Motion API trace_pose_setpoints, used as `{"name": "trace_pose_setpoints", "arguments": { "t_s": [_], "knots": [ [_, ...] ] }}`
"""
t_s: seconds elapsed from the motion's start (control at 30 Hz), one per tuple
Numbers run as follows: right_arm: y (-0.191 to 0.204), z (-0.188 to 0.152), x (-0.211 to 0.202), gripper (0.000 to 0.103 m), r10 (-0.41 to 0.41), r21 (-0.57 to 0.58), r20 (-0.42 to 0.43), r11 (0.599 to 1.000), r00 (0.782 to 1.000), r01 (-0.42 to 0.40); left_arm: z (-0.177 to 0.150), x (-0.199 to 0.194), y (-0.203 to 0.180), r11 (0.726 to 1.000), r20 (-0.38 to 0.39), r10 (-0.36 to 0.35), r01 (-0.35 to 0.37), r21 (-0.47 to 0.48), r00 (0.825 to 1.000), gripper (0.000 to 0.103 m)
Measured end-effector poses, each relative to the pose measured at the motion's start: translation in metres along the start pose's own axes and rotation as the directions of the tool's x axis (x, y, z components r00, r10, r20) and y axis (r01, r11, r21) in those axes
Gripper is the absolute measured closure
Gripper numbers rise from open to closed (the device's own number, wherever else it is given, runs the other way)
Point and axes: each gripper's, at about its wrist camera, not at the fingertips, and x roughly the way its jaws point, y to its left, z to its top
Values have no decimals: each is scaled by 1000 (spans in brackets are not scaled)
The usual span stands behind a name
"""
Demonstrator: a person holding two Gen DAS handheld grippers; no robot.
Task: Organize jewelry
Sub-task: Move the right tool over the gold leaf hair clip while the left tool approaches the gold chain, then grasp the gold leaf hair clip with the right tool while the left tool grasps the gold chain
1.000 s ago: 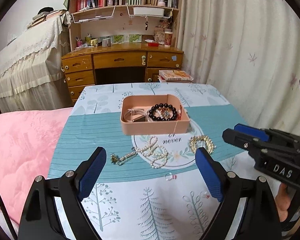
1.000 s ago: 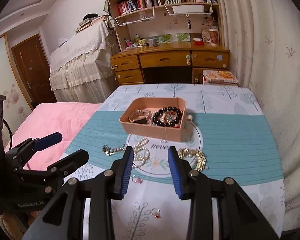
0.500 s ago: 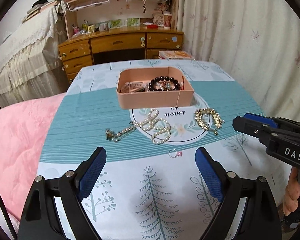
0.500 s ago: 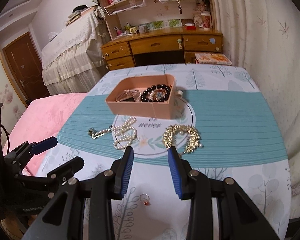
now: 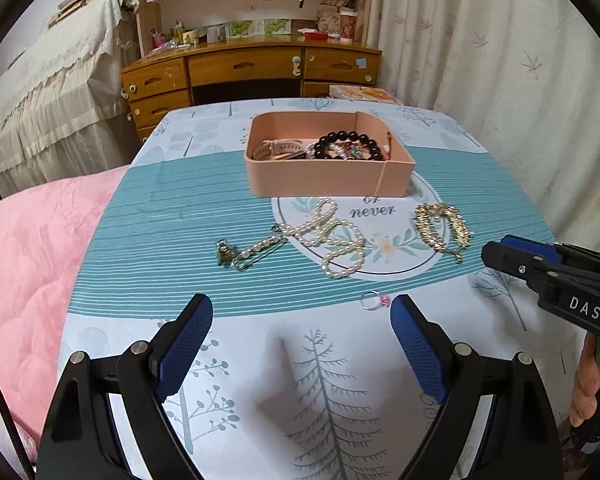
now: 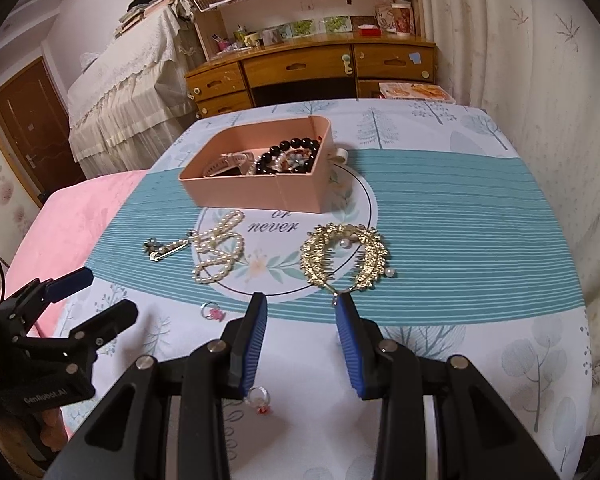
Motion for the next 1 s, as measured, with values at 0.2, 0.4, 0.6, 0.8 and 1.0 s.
{"name": "trace_pose_setpoints", "arguments": {
  "t_s": [0.2,0.4,0.6,0.8,1.0],
  "knots": [
    [-13,10,16,67,-25,17,-16,1000,1000,25,2,14,17,999,-24,-14,13,-44,1000,14],
    [-33,27,38,67,-52,32,-49,998,997,53,8,26,29,998,-38,-20,17,-66,999,14],
    [-40,41,60,67,-51,-30,-84,998,995,49,17,34,40,997,-53,-32,28,-78,998,14],
    [-29,58,75,67,-47,-264,-106,964,993,17,16,38,48,994,-68,-46,40,-100,997,14],
    [-27,69,82,67,19,-403,-169,911,985,-87,18,39,53,993,-72,-52,44,-112,996,14]
  ]
}}
